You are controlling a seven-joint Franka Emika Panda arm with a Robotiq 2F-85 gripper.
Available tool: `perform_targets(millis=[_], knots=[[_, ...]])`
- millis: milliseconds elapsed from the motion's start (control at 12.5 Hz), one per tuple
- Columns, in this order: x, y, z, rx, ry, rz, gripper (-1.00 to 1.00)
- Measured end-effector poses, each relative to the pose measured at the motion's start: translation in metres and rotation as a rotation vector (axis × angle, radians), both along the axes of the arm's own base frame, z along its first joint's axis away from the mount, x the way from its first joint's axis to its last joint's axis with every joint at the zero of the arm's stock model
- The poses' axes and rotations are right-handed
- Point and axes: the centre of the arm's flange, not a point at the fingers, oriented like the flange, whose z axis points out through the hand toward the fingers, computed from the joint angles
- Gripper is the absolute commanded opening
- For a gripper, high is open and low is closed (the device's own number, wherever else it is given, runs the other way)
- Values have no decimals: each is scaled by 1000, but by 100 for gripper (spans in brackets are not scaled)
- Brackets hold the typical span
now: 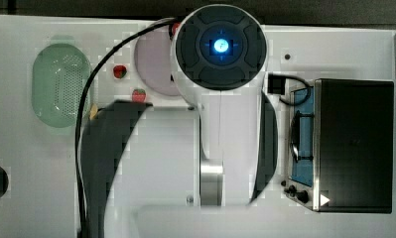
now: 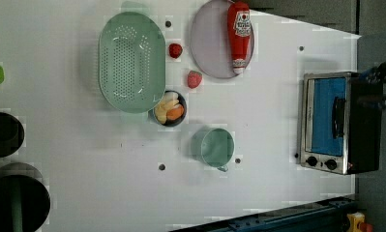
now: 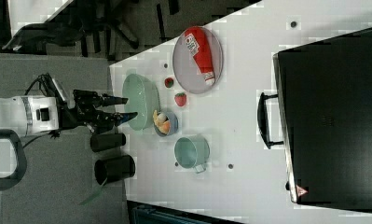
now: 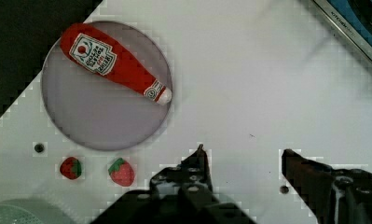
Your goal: Flap open oven.
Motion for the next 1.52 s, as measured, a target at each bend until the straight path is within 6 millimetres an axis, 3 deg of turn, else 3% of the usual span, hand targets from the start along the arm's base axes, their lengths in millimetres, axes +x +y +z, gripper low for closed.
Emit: perform_targets(millis=[80,160,240,400,480,640,720,880,960,1280,1520], knots=[[-44,-4,-10,-9,110,-31,59],[-89,-9,-6,-22,177,-60,80],[-120,-14,6,-21,168,-80,100],[-157,-25,50,-2,51,-117,90],[-167,-32,74,4,-7,-130,65],[-172,-43,103,8,-87,-159,14],[-170,-47,104,10,-89,-168,-9],[-157,-49,86,12,-68,-171,-55],[-148,-51,75,5,-55,-172,-65],[-122,-69,31,0,-34,-104,-65],[-116,-107,-12,31,4,80,-65]])
